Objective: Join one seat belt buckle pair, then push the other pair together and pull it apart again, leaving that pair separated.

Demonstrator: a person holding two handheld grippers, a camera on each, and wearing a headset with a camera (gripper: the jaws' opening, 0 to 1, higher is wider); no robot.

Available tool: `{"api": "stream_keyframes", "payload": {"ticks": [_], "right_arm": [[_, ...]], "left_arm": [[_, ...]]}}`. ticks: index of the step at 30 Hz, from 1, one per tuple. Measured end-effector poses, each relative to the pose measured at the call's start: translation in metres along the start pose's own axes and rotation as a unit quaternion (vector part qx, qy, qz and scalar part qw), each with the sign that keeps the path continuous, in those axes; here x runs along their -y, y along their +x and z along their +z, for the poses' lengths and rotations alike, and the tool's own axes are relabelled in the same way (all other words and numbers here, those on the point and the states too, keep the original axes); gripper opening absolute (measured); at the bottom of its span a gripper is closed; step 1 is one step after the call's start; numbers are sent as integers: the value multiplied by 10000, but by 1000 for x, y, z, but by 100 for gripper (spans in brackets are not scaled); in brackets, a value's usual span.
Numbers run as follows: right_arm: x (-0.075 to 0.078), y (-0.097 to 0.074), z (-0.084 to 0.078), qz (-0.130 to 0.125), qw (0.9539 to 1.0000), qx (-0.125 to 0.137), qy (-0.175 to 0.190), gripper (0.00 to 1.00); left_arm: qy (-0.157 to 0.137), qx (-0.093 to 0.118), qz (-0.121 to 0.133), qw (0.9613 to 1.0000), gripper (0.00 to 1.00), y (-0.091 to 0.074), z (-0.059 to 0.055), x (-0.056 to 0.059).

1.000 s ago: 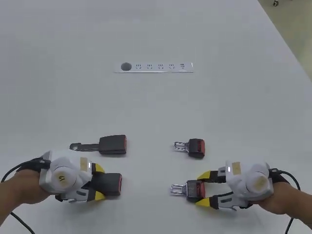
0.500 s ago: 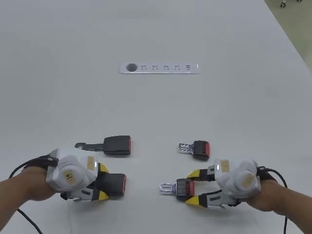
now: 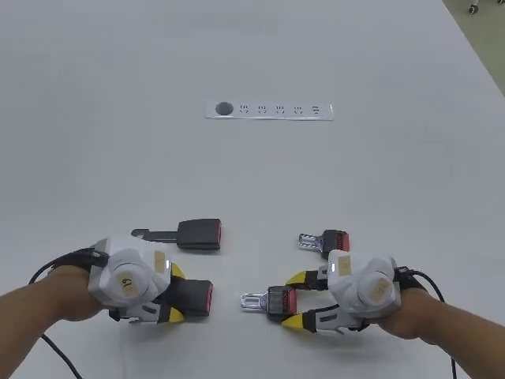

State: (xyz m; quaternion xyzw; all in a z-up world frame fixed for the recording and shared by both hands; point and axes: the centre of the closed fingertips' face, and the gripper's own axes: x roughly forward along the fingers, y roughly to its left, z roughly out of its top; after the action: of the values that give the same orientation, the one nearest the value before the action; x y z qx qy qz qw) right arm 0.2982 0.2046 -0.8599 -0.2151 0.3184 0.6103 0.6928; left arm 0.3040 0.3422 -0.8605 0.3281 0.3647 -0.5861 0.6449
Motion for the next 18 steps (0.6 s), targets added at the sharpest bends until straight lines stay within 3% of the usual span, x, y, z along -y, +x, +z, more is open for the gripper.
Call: {"api": "stream_keyframes", "payload": {"ticks": [18], "right_arm": [[-8,39,41,32,9995,299,44,35]], "left_arm": [[11,-148,-16,9999,35,0,0,-1]]}}
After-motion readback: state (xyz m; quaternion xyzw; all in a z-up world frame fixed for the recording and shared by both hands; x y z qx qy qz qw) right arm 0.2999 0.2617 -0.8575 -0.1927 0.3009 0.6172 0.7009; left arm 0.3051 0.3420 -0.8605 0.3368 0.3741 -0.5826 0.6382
